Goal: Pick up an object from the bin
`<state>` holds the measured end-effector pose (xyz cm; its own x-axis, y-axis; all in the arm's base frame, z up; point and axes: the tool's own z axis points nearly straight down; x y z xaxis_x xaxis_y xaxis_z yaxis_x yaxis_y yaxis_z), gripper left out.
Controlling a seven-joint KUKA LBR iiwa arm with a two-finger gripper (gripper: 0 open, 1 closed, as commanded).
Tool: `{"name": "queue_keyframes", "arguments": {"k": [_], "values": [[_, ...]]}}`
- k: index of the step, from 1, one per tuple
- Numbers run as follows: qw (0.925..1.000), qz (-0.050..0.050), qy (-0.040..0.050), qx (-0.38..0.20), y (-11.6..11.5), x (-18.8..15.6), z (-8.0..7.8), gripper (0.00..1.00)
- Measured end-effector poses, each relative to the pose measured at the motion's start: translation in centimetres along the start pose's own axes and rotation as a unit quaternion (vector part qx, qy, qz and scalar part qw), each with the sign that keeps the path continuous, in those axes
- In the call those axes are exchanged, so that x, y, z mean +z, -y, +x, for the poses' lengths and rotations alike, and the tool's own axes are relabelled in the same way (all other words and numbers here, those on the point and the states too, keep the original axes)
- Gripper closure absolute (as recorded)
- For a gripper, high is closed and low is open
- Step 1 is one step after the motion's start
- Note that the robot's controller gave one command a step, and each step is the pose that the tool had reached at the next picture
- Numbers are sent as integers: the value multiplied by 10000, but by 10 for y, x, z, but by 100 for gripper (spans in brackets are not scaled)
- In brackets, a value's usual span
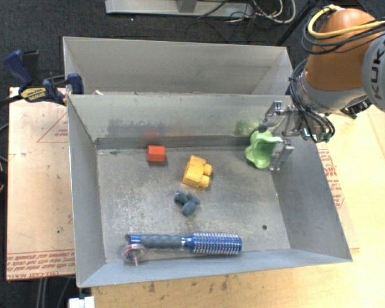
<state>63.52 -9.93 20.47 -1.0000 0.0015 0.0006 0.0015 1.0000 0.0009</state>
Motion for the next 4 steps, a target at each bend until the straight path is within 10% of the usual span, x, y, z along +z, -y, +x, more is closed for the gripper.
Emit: {"name": "queue_keyframes", "arguments": {"k": [1, 2, 3, 4], "values": [[10000, 3, 12, -11, 0, -1, -1, 100], [10000, 3, 12, -13, 0, -1, -1, 0], [9959, -4, -24, 908, 39, 118, 19, 0], [9970, -48, -47, 766, 50, 125, -17, 0]]}}
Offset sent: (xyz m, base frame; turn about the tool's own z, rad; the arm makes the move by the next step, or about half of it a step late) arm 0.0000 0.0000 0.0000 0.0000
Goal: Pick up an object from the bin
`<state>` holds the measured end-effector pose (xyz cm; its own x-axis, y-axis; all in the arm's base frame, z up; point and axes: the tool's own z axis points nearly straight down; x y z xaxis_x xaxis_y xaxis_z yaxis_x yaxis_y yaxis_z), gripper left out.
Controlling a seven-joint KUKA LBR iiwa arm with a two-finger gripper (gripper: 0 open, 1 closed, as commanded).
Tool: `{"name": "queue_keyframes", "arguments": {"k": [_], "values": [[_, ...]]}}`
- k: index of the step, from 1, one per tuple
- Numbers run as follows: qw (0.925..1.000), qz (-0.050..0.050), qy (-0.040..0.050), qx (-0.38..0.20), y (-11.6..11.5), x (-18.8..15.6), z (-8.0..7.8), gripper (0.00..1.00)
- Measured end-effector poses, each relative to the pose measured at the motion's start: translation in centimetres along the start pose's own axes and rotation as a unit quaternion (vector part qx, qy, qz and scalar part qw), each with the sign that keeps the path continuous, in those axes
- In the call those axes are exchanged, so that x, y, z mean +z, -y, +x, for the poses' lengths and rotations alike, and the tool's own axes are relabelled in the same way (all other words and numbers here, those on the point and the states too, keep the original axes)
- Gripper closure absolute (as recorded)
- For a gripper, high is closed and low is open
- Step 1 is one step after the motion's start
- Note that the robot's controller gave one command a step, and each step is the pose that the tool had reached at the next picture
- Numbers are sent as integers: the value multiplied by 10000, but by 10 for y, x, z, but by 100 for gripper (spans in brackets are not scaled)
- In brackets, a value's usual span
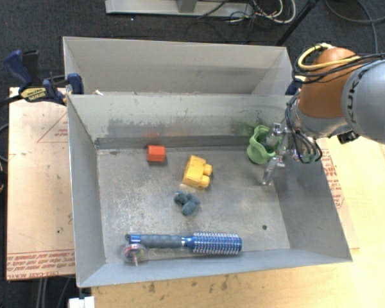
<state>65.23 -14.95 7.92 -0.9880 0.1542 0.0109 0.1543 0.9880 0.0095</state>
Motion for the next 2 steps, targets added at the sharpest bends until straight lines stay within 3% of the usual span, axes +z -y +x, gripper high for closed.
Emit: {"name": "queue_keyframes", "arguments": {"k": [1, 2], "values": [[10000, -3, 28, -12, -1, 0, 0, 100], [9993, 53, 119, -347, -6, -140, -2, 100]]}}
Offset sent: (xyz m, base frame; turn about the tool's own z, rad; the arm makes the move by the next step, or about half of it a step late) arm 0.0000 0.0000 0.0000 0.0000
